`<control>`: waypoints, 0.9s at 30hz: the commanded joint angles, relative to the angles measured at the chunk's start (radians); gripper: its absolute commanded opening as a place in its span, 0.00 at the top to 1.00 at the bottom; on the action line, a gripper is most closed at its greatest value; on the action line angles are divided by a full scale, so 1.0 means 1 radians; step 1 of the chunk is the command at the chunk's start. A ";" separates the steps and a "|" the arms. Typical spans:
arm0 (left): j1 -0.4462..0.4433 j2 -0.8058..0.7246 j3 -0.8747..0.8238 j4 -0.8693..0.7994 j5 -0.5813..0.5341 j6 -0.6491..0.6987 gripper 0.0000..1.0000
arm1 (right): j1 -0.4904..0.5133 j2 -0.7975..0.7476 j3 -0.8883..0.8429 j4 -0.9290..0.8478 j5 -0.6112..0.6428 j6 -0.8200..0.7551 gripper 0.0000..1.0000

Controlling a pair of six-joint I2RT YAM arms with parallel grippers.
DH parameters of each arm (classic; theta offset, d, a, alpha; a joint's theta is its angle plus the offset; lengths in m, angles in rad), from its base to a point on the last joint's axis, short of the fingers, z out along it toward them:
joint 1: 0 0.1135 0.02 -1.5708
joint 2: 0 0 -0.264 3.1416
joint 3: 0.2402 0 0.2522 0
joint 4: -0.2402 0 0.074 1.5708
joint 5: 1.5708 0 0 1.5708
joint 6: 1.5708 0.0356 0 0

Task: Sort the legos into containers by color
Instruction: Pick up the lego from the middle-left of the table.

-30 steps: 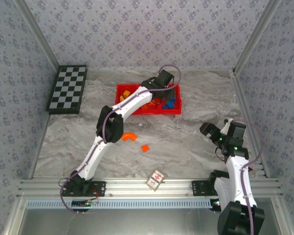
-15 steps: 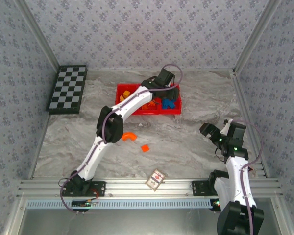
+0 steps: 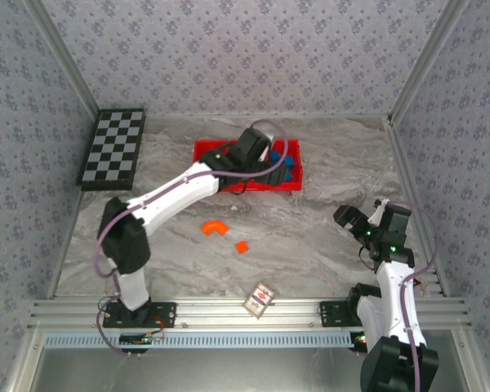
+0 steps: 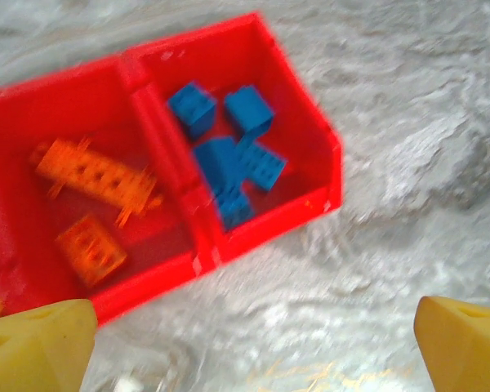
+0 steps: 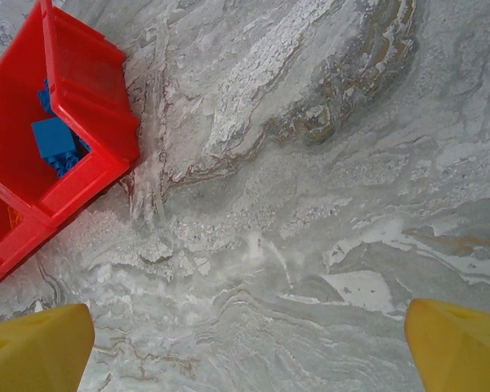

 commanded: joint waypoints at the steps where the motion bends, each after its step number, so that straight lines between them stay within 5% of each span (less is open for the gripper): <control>1: 0.007 -0.093 -0.185 0.049 -0.064 -0.089 0.00 | -0.008 -0.010 -0.004 0.009 -0.009 0.001 0.00; 14: -0.108 -0.209 -0.409 -0.191 -0.014 0.022 0.00 | -0.009 -0.005 -0.011 0.022 -0.008 0.009 0.00; 27: -0.145 0.037 -0.278 -0.358 0.118 0.206 0.08 | -0.009 -0.003 -0.010 0.017 -0.007 0.006 0.00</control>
